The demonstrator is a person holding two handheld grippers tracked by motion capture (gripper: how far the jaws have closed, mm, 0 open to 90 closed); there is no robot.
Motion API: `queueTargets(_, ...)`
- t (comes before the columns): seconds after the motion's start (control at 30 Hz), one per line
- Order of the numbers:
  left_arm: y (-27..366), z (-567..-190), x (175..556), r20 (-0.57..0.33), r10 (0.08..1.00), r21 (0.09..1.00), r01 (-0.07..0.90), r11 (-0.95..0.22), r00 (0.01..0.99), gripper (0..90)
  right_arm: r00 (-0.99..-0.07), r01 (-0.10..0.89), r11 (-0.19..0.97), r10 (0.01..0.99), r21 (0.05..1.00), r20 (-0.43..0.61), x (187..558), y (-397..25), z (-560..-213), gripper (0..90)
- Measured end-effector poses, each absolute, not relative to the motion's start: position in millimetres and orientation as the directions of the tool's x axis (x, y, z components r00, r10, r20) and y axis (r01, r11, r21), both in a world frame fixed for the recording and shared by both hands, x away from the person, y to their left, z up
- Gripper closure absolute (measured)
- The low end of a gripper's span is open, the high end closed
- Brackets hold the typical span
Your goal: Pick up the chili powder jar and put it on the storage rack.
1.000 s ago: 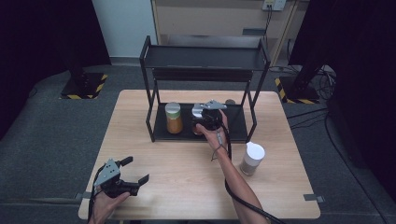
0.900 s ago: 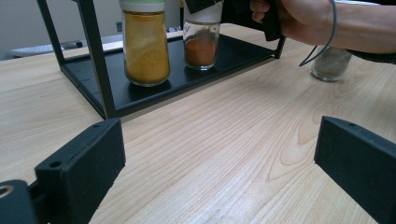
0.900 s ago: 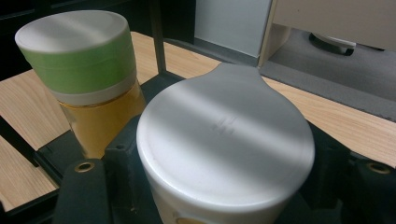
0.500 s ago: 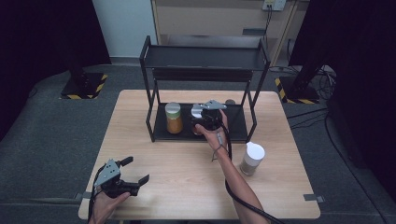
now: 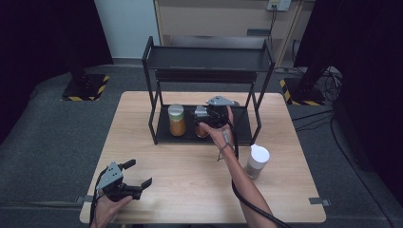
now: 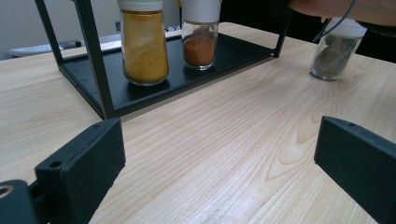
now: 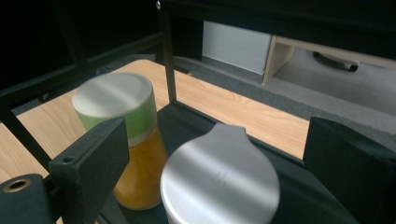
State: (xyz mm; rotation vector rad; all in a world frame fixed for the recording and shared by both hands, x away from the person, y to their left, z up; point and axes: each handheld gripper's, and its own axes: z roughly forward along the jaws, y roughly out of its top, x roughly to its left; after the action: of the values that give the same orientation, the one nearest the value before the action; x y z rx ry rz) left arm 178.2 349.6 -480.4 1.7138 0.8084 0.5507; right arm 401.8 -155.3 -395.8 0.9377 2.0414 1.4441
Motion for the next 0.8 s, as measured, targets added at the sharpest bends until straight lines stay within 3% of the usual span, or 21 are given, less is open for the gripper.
queueTargets(0.43, 349.4, -480.8, 178.4, -0.041, 0.752, 0.958, 0.239, -0.157, 0.658, 0.6, -0.702, 0.22, 0.194, 0.712, 0.956, 0.017, 391.1, -166.1, -372.0, 7.8)
queueTargets(0.8, 349.1, -480.4, 178.6, -0.04, 0.751, 0.957, 0.24, -0.16, 0.659, 0.6, -0.749, 0.141, 0.216, 0.662, 0.966, -0.039, 370.2, -176.9, -342.8, 6.6)
